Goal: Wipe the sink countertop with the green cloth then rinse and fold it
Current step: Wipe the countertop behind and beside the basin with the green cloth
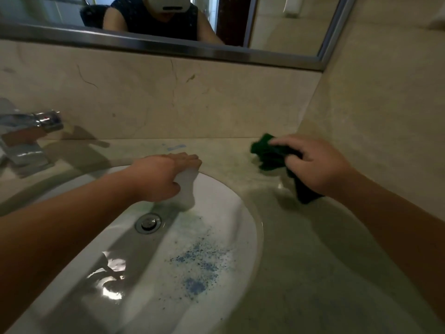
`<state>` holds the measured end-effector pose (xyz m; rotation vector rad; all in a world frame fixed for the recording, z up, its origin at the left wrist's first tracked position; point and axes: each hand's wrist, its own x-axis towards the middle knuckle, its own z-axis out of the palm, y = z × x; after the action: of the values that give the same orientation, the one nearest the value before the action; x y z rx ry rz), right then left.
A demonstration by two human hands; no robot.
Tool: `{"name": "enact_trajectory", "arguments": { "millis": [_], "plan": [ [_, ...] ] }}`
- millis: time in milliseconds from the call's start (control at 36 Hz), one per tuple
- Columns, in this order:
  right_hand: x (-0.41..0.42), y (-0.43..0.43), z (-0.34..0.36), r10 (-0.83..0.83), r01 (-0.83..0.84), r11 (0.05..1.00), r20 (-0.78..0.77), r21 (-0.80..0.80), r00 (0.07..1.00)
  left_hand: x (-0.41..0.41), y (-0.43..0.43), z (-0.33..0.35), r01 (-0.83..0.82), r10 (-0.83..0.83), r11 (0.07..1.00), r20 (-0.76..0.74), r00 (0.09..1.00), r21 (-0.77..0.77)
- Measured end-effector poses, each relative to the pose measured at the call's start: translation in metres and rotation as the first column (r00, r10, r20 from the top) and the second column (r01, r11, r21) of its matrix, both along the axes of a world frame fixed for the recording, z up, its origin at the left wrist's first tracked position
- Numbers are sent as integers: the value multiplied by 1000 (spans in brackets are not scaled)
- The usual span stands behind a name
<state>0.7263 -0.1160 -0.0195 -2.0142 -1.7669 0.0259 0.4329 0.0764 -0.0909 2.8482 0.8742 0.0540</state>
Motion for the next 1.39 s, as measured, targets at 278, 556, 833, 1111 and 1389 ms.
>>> {"name": "enact_trajectory", "arguments": {
  "millis": [278, 556, 833, 1111, 1389],
  "plan": [
    [89, 26, -67, -285, 310, 909, 127, -280, 950, -2, 8, -9, 32, -32, 998, 18, 999, 50],
    [2, 96, -67, -51, 70, 978, 104, -196, 993, -3, 12, -11, 35, -36, 999, 39, 999, 39],
    [-55, 59, -32, 156, -197, 964, -216, -181, 964, -21, -3, 11, -60, 65, 997, 98, 993, -44],
    [28, 48, -47, -119, 172, 943, 191, -285, 974, -120, 1, 25, -243, 243, 970, -10, 970, 34],
    [-20, 123, -72, -55, 52, 983, -13, -175, 998, -149, 18, 17, -332, 332, 943, -105, 937, 23]
  ]
}}
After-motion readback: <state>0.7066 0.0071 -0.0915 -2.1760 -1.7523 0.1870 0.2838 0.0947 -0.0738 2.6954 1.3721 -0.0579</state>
